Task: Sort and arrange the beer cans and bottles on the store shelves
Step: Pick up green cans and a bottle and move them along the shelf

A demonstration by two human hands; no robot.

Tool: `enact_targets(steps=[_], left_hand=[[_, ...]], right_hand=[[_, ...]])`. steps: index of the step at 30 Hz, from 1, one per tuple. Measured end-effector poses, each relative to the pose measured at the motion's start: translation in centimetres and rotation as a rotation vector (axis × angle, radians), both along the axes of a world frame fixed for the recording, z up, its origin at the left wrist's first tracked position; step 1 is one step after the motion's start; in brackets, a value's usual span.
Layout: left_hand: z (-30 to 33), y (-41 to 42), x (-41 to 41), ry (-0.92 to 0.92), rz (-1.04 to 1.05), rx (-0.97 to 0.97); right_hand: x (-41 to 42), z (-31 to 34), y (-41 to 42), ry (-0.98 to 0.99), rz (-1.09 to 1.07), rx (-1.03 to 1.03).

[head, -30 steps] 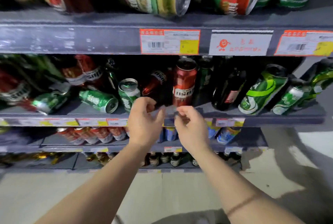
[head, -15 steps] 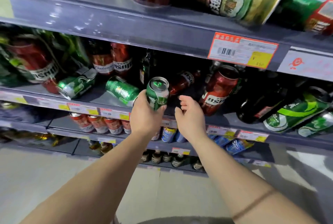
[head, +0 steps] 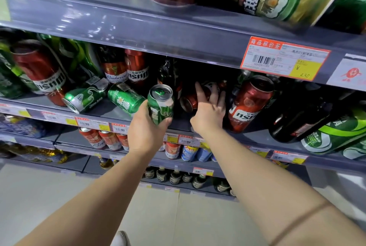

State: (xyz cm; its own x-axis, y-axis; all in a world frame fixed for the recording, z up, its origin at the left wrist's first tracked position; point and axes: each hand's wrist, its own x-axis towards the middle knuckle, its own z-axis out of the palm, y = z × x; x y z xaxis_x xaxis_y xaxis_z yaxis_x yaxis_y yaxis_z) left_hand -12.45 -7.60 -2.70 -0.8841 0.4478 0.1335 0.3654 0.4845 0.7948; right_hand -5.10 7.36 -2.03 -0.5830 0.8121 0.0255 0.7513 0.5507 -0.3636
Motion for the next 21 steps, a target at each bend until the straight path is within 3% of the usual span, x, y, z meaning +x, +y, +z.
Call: enact_targets(steps=[5,10,16,21], left_hand=[[-0.2,0.0,-0.1,0.016,-0.012,0.005],[-0.4,-0.1,-0.1,0.020,-0.021,0.010],[-0.5,-0.2,-0.2,0.032,-0.024,0.017],[-0.7,-0.1,-0.2,0.007,-0.023,0.015]], right_hand=[[-2.1,0.1,-0.3,0.383,-0.365,-0.423],[-3.2,0.4,-0.6,0.353,-0.560,-0.449],[-2.1,1.0,0.0,0.627,-0.591,-0.665],[-0.3,0.5,-0.1,0.527,-0.566,-0.649]])
